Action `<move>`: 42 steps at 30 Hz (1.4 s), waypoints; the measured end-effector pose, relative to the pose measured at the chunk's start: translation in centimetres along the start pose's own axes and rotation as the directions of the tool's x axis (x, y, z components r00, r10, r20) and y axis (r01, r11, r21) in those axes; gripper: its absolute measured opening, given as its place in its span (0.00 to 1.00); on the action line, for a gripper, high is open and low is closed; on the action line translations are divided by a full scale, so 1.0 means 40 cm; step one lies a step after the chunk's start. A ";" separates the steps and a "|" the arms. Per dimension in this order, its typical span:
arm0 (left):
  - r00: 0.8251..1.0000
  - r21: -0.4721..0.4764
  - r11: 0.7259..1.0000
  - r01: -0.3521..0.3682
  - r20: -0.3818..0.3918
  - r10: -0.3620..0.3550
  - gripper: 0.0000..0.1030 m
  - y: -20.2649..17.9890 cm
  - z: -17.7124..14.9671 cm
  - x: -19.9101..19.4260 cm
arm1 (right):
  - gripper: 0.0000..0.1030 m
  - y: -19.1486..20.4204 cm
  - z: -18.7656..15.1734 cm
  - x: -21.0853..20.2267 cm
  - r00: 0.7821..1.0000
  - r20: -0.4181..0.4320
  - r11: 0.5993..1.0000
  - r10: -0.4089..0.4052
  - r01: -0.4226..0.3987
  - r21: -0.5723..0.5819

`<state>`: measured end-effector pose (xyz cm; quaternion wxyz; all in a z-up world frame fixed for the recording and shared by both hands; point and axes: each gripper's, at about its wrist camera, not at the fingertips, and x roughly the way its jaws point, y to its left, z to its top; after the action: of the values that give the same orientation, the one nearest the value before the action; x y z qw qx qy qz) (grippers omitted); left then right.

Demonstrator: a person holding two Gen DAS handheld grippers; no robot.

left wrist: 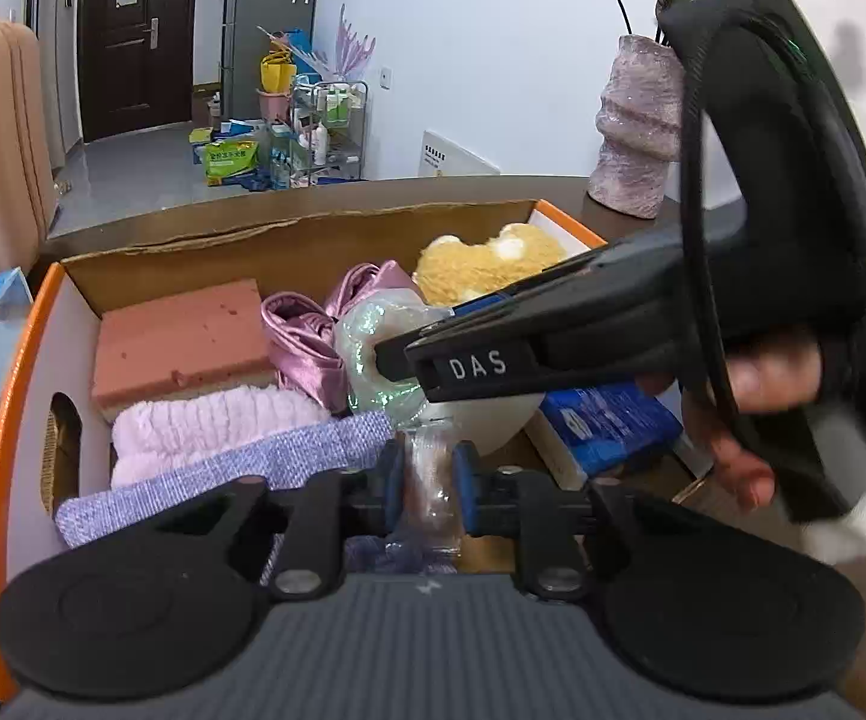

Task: Organize soft objects
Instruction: 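Carry both plastic items into the box and open both grippers, then withdraw both grippers toward the light-blue plush toy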

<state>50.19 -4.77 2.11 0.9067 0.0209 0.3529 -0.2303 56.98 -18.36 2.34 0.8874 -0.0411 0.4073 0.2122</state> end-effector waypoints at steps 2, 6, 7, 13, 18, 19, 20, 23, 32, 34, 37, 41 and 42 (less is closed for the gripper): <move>1.000 0.000 1.000 0.008 -0.001 -0.008 0.36 0.009 -0.009 0.001 | 0.31 0.003 0.009 0.014 0.999 -0.051 1.000 0.011 -0.012 -0.023; 1.000 0.000 1.000 0.010 0.000 -0.010 0.41 0.009 -0.020 -0.007 | 0.36 -0.001 0.016 0.021 0.996 -0.081 0.999 0.042 -0.043 -0.018; 1.000 -0.003 1.000 0.010 0.002 -0.010 0.43 0.006 -0.021 -0.016 | 0.43 -0.004 0.020 0.014 0.996 -0.076 0.999 0.052 -0.052 -0.010; 0.997 -0.004 1.000 -0.028 0.069 0.028 0.54 0.006 0.006 -0.111 | 0.61 -0.008 0.027 -0.100 0.997 -0.009 0.997 0.073 -0.073 0.009; 0.985 -0.002 0.996 -0.090 0.146 0.090 0.56 0.001 0.021 -0.248 | 0.61 0.002 0.023 -0.262 0.997 0.062 0.999 0.034 -0.034 -0.009; 0.981 0.000 0.994 -0.112 0.160 0.111 0.57 0.001 0.017 -0.279 | 0.61 0.002 0.019 -0.298 0.997 0.079 1.000 0.022 -0.021 -0.013; 0.977 -0.002 0.992 -0.129 0.172 0.127 0.57 0.001 0.013 -0.308 | 0.61 0.000 0.010 -0.342 0.995 0.099 1.000 0.010 -0.008 -0.015; 0.966 -0.014 0.987 -0.162 0.201 0.162 0.61 0.007 0.000 -0.386 | 0.62 -0.012 -0.024 -0.448 0.990 0.140 1.000 -0.019 0.021 -0.010; 0.943 -0.052 0.977 -0.206 0.255 0.212 0.66 -0.018 -0.059 -0.547 | 0.64 0.012 -0.123 -0.629 0.972 0.227 0.998 -0.056 0.055 0.009; 0.936 -0.069 0.975 -0.213 0.271 0.224 0.66 -0.027 -0.100 -0.568 | 0.65 0.030 -0.162 -0.648 0.962 0.265 0.997 -0.072 0.070 0.015; 0.926 -0.106 0.973 -0.205 0.301 0.227 0.69 -0.053 -0.208 -0.600 | 0.67 0.071 -0.279 -0.669 0.936 0.340 0.996 -0.092 0.088 0.026; 0.929 -0.153 0.973 -0.173 0.303 0.213 0.71 -0.112 -0.411 -0.633 | 0.68 0.151 -0.501 -0.667 0.926 0.372 0.998 -0.067 0.069 0.009; 0.936 -0.167 0.973 -0.157 0.290 0.200 0.73 -0.123 -0.454 -0.637 | 0.68 0.166 -0.553 -0.664 0.927 0.371 0.999 -0.054 0.053 0.012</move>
<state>20.19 4.76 5.63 0.9666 -0.0471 0.2206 -0.1217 23.28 -26.89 7.98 0.9538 -0.0105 0.2314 0.1914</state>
